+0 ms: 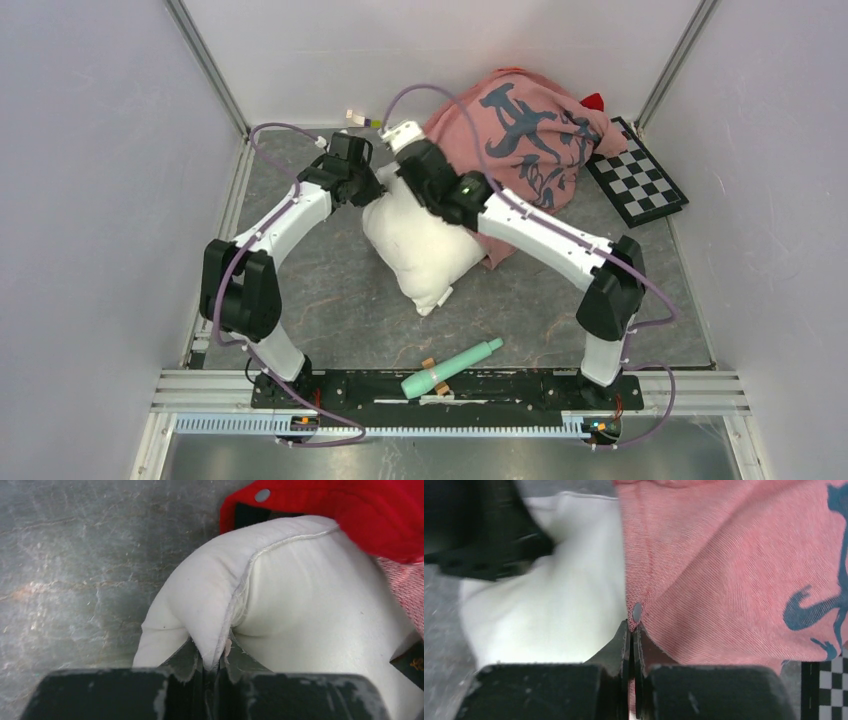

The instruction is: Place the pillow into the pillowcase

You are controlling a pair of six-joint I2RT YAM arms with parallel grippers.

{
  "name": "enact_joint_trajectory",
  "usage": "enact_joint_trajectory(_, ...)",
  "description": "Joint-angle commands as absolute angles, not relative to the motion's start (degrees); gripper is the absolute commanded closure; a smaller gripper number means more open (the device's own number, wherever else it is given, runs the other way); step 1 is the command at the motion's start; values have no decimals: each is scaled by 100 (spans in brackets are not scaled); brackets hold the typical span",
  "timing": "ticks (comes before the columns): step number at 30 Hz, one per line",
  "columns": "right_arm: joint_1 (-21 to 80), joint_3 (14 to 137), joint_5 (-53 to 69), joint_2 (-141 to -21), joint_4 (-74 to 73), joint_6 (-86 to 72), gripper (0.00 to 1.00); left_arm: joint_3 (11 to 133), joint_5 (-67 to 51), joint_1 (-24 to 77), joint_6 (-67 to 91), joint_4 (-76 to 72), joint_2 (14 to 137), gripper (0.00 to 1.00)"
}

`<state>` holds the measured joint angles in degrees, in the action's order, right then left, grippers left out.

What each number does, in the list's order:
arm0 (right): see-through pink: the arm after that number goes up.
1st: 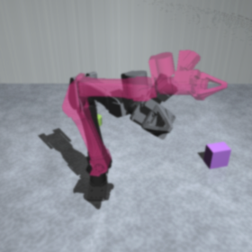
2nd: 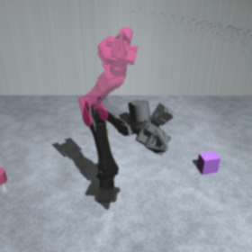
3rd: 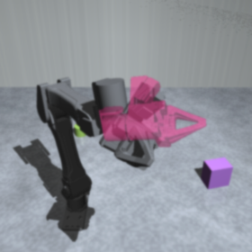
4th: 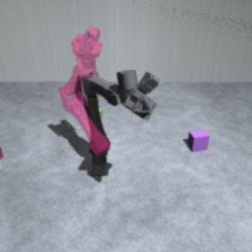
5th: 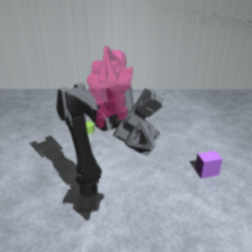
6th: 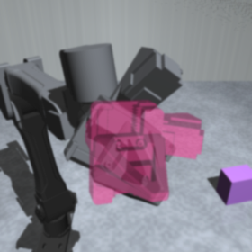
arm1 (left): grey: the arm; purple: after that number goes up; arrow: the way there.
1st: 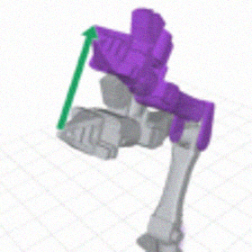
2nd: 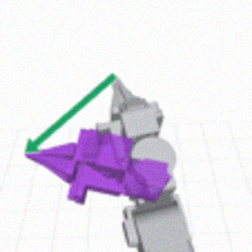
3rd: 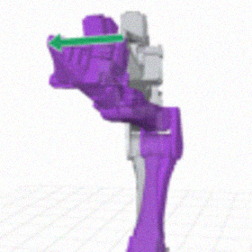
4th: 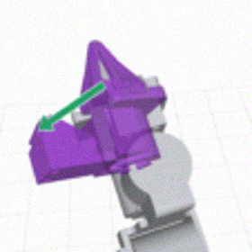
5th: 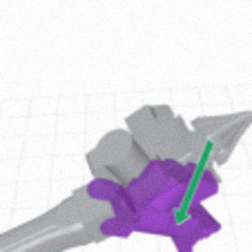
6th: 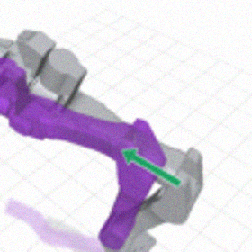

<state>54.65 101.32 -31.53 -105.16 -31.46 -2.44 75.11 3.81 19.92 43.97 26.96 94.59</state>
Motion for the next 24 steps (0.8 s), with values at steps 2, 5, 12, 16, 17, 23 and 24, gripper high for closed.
enact_joint_trajectory(2,4893,10411,-2320,-10477,-3033,-536,85,8206,-200,1770,4550,2224,9903,64)
enact_joint_trajectory(5,4878,10359,-2459,-10210,-3084,-451,51,8528,-22,1687,4217,2730,9825,19)
enact_joint_trajectory(12,4860,8685,-2825,-8833,-2723,-417,6,8022,805,1512,3708,3487,8568,0)
enact_joint_trajectory(16,4860,7469,-2527,-8156,-2282,-422,2,7259,663,1510,3628,3587,7807,0)
enact_joint_trajectory(17,4860,7170,-2461,-8025,-2099,-402,2,6971,472,1512,3670,3535,7606,0)
enact_joint_trajectory(23,4847,6477,-2463,-7997,-1666,-276,2,5734,-336,1974,4129,2961,7018,0)
enact_joint_trajectory(24,4815,6390,-2478,-8044,-1579,-232,2,5609,-387,2106,4262,2806,7022,0)
